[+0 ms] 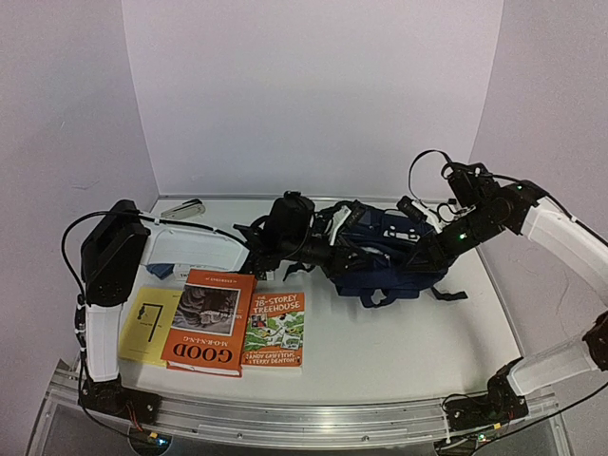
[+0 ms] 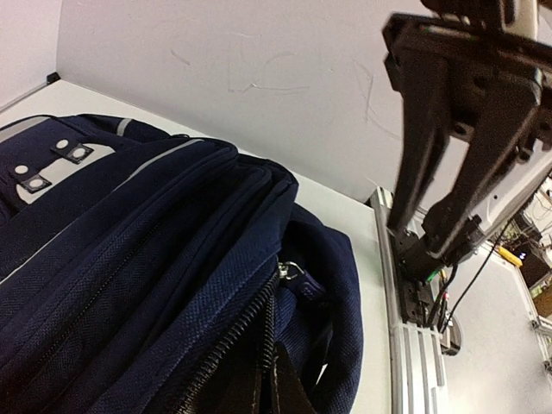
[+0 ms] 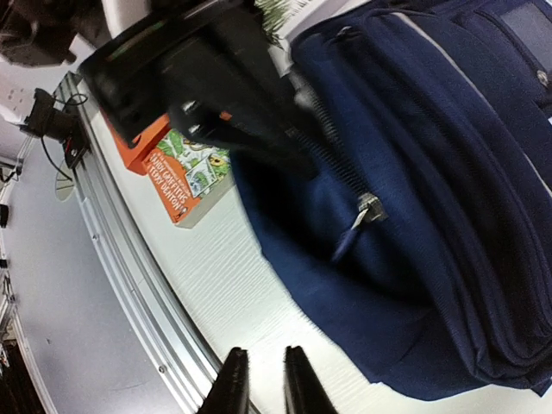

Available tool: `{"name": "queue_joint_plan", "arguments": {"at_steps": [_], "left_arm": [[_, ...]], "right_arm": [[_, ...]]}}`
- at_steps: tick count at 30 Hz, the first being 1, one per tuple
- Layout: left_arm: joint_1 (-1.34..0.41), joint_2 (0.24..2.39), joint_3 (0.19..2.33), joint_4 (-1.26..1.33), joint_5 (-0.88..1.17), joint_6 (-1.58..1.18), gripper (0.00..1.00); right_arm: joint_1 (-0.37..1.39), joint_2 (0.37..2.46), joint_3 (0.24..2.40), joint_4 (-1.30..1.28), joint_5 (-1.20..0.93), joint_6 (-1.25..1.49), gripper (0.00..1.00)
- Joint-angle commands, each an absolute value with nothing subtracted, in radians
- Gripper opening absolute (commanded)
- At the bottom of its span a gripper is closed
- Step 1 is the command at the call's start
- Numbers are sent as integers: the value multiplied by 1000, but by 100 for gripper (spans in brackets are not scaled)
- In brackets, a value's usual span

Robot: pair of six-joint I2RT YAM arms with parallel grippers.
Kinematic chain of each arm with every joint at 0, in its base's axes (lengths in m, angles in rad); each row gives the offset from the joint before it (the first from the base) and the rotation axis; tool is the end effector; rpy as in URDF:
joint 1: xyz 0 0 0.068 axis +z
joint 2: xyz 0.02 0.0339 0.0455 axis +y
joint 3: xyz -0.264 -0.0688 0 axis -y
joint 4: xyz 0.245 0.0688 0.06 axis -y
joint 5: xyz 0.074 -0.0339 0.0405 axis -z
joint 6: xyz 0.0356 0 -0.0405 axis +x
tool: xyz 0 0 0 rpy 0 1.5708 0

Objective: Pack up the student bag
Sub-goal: Unzip the student bag at the center of the board.

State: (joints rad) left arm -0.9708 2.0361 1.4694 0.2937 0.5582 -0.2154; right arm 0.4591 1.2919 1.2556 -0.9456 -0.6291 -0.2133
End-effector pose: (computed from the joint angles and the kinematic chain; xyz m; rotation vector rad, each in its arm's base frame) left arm 0.2542 -0.4049 0.2404 1.1276 1.6778 -1.3069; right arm 0.2161 0.1302 0.3329 -1.0549 2.2729 0.8979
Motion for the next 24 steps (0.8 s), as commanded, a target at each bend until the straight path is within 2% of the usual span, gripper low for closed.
{"name": "queue_joint_plan", "arguments": {"at_steps": [1, 8, 14, 19, 24], "left_arm": [[-994, 1980, 1461, 440, 649, -116, 0], [-1012, 1977, 1470, 438, 630, -79, 0], [-1020, 1991, 1486, 454, 615, -85, 0], [-1024, 1996, 1491, 458, 592, -81, 0], [-1026, 2009, 1503, 463, 598, -87, 0]], "right_arm": [[452, 1329, 1263, -898, -584, -188, 20], [439, 1379, 1253, -888, -669, -177, 25], [439, 1395, 1227, -883, -690, -174, 25], [439, 1412, 1210, -877, -716, -167, 34], [439, 1429, 1210, -851, -696, -152, 29]]}}
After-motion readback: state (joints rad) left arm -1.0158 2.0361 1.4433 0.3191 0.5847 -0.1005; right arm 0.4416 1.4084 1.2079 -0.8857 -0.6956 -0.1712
